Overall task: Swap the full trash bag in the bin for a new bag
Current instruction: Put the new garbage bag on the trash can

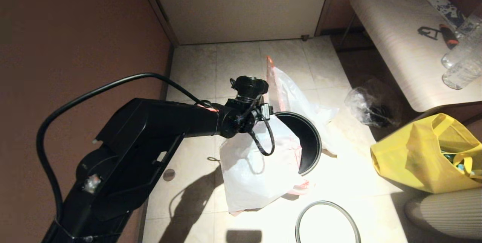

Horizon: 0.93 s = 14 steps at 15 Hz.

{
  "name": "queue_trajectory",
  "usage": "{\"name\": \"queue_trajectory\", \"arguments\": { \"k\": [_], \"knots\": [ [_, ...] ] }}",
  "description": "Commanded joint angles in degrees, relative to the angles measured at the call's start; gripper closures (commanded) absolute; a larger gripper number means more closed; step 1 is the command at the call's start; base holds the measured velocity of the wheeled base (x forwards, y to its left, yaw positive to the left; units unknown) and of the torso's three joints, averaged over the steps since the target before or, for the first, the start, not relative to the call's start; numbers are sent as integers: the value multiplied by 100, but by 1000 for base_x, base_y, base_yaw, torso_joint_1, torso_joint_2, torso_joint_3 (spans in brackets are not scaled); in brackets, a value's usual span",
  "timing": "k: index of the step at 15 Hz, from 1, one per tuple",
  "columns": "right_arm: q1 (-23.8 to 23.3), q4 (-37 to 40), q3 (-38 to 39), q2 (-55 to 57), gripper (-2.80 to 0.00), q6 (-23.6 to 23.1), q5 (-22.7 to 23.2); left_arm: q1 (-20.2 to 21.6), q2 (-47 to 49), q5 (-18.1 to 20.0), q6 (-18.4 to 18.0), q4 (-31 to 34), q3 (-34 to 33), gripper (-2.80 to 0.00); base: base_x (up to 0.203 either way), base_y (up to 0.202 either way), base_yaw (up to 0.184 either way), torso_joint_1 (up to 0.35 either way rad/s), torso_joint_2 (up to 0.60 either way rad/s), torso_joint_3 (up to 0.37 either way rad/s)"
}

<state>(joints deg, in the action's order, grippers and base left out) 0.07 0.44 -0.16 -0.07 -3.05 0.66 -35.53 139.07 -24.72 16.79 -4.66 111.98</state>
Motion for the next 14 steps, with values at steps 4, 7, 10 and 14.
{"name": "queue_trajectory", "arguments": {
  "k": [4, 7, 10, 14],
  "knots": [
    [1, 0, -2, -1, 0, -9, 4, 558, 493, -25, -3, -694, 17, -280, 0, 0, 0, 0, 0, 0],
    [1, 0, -2, -1, 0, -11, 4, 625, 681, -23, 0, -750, 17, -280, 0, 0, 0, 0, 0, 0],
    [-5, 0, -2, -1, 0, -6, 0, 611, 797, 149, 2, -822, 9, -280, 0, 0, 0, 0, 0, 0],
    [-1, 0, -2, -1, 0, -8, 4, 609, 925, 433, 26, -800, 8, -280, 0, 0, 0, 0, 0, 0]
  ]
}}
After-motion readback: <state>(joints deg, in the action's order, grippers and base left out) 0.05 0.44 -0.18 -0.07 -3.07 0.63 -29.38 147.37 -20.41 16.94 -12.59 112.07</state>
